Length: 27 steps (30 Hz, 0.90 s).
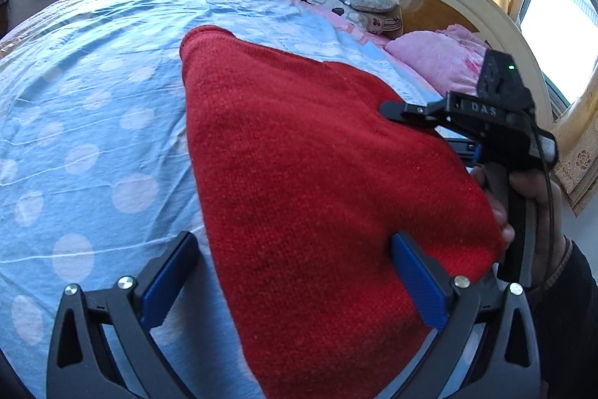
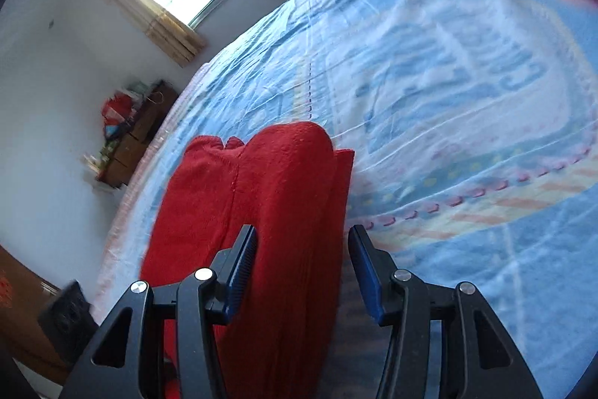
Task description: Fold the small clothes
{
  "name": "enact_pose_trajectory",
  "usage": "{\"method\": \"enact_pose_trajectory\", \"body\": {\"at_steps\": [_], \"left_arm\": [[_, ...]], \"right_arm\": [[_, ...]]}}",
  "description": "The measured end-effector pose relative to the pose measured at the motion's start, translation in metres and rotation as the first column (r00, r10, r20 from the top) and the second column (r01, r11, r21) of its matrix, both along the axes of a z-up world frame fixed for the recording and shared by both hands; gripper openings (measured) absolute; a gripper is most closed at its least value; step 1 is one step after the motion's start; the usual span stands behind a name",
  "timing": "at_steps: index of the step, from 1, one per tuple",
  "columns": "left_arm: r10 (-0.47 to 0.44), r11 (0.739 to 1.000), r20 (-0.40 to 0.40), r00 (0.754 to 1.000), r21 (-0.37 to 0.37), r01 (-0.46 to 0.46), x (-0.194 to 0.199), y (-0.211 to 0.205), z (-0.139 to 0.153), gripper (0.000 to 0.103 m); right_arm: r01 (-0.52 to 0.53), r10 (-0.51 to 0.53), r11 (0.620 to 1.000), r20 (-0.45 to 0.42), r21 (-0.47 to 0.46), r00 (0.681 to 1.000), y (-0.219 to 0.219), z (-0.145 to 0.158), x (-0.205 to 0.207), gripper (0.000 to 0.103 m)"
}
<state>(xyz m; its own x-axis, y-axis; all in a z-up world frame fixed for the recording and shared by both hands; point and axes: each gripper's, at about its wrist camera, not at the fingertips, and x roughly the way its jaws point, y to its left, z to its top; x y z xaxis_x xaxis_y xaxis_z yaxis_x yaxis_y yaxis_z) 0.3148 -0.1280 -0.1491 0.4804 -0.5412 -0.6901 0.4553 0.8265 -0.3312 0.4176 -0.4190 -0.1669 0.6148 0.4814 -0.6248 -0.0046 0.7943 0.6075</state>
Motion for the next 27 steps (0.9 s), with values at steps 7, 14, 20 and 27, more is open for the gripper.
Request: {"method": "enact_pose_trajectory", "body": {"at_steps": [7, 14, 20, 27], "left_arm": [[-0.004, 1.000, 0.000, 1.000, 0.003, 0.004, 0.000, 0.000, -0.001, 0.103], [-0.014, 1.000, 0.003, 1.000, -0.003, 0.014, -0.002, -0.001, -0.001, 0.103], [-0.039, 0.999, 0.008, 0.999, -0.010, 0.039, -0.004, -0.005, 0.002, 0.093], [-0.049, 0.999, 0.035, 0.998, -0.009, 0.049, -0.009, -0.008, 0.006, 0.076]], "right_arm": [[-0.015, 0.016, 0.998, -0.004, 0.056, 1.000, 0.000, -0.010, 0.009, 0.052], [-0.036, 0.035, 0.999, 0.022, 0.032, 0.999, 0.010, -0.010, 0.008, 0.050], [-0.059, 0.058, 0.997, 0.027, 0.049, 0.998, 0.014, -0.014, 0.013, 0.034], [-0.046, 0.049, 0.998, 0.058, -0.043, 0.997, 0.025, -0.009, 0.004, 0.029]]}}
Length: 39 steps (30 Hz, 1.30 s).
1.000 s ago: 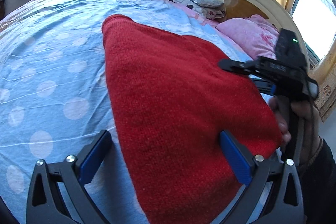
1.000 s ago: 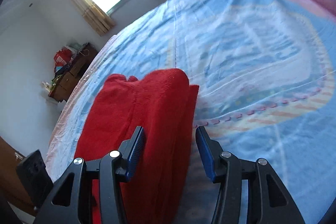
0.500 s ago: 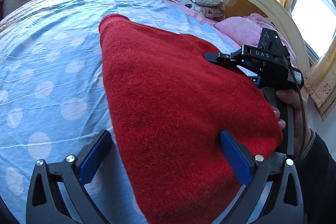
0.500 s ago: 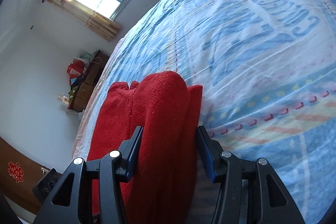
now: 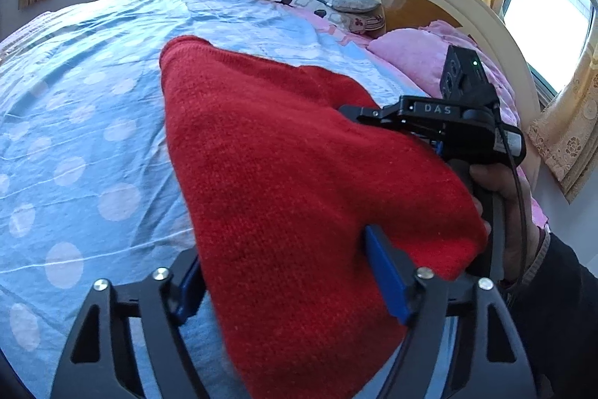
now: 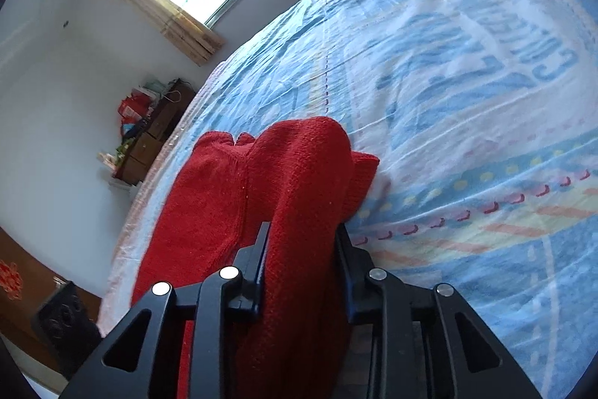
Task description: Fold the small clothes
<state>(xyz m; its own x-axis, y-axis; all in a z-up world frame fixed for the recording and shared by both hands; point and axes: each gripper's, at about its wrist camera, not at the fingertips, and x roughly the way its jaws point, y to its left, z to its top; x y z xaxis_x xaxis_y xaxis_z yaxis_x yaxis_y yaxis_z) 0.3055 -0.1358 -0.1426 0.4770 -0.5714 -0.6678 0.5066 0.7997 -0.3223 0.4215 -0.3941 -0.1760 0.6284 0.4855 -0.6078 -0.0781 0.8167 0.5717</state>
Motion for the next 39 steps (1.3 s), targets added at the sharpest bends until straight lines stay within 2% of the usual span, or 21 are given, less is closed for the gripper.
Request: {"method": "enact_pose_trajectory", "body": {"at_steps": [2, 4, 10, 22, 39], "left_arm": [[0.002, 1.000, 0.009, 1.000, 0.005, -0.002, -0.001, 0.000, 0.002, 0.068], [-0.001, 1.000, 0.027, 1.000, 0.019, 0.000, -0.005, 0.000, 0.006, 0.056], [-0.012, 0.996, 0.059, 0.998, 0.084, 0.007, -0.013, -0.001, 0.015, 0.046], [-0.019, 0.990, 0.093, 0.996, 0.142, 0.006, -0.047, 0.009, 0.030, 0.041], [0.029, 0.985, 0.126, 0.992, 0.167, -0.050, -0.108, 0.040, 0.040, 0.040]], "right_arm": [[0.015, -0.014, 0.998, 0.016, -0.054, 1.000, 0.007, 0.007, -0.005, 0.026], [0.033, -0.029, 0.994, 0.038, -0.107, 0.999, 0.015, 0.016, -0.011, 0.024], [0.088, -0.079, 0.986, 0.067, -0.141, 0.995, 0.028, 0.029, -0.029, 0.023], [0.091, -0.085, 0.995, 0.115, -0.050, 0.990, 0.038, 0.041, -0.082, 0.022], [-0.010, 0.011, 1.000, 0.159, -0.005, 0.987, 0.093, 0.045, -0.139, 0.022]]}}
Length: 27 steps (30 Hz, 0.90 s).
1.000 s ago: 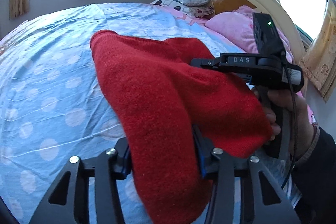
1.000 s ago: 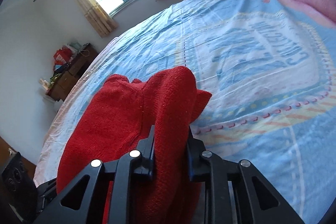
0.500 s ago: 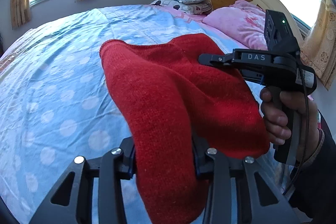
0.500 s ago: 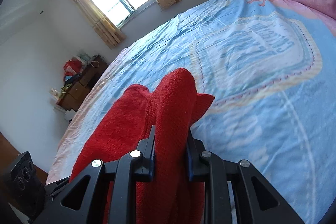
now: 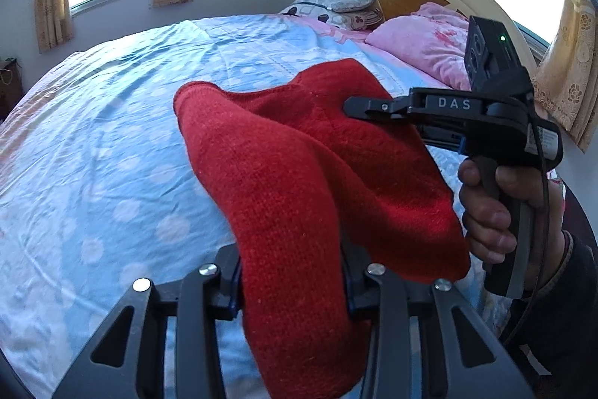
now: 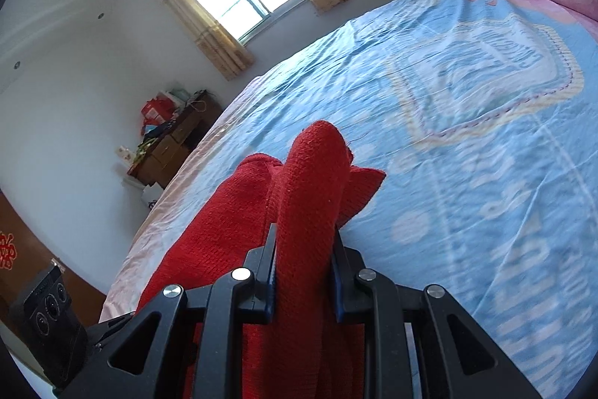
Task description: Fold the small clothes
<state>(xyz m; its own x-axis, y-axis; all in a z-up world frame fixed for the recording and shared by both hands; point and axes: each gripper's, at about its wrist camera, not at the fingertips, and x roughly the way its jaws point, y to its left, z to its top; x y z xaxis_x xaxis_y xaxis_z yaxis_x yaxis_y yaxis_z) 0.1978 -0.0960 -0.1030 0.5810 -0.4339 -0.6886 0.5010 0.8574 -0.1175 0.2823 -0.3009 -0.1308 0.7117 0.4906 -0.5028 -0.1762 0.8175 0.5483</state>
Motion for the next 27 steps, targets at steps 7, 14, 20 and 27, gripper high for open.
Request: {"method": "enact_pose_trajectory", "body": {"at_steps": [7, 14, 20, 27], "left_arm": [[0.032, 0.999, 0.018, 0.999, -0.017, -0.031, -0.013, 0.018, 0.006, 0.040], [0.072, 0.997, 0.028, 0.997, -0.009, -0.072, -0.022, 0.040, 0.009, 0.040], [0.115, 0.993, 0.037, 0.993, 0.007, -0.115, -0.026, 0.061, 0.009, 0.040], [0.168, 0.986, 0.034, 0.985, 0.015, -0.169, -0.029, 0.079, 0.007, 0.040]], "right_arm": [[-0.038, 0.037, 0.999, 0.026, 0.023, 0.999, 0.026, 0.009, -0.015, 0.022], [-0.101, 0.100, 0.995, 0.036, 0.015, 0.994, 0.067, 0.013, -0.019, 0.022], [-0.155, 0.155, 0.988, 0.032, 0.008, 0.987, 0.101, 0.012, -0.015, 0.022], [-0.202, 0.202, 0.979, 0.025, -0.002, 0.979, 0.135, 0.012, -0.007, 0.022]]}}
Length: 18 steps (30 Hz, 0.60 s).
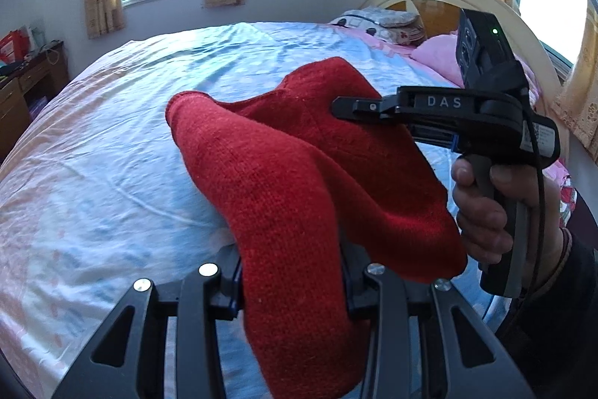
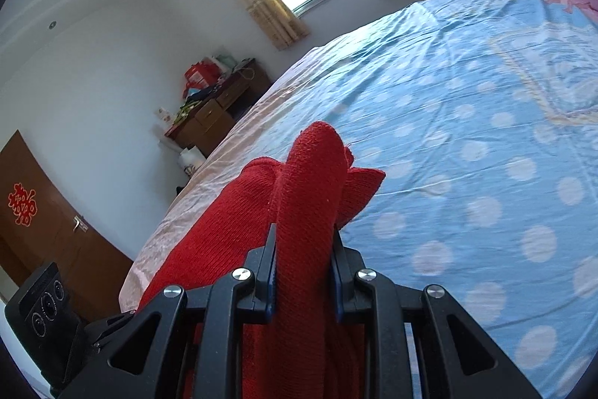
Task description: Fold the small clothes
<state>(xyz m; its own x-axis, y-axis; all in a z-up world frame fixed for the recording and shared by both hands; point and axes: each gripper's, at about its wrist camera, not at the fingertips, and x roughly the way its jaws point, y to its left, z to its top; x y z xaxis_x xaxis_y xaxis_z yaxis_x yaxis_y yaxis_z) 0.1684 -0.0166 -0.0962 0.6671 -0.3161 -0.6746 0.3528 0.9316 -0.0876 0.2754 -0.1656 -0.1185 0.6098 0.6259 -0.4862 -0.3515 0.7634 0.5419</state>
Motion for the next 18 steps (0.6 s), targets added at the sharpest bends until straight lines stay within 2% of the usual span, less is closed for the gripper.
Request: {"method": "enact_pose_trajectory", "body": {"at_steps": [18], "left_arm": [[0.128, 0.991, 0.021, 0.992, -0.033, -0.127, -0.006, 0.060, 0.001, 0.039]], "right_arm": [[-0.140, 0.141, 0.989, 0.010, -0.051, 0.990, 0.102, 0.016, 0.012, 0.022]]}}
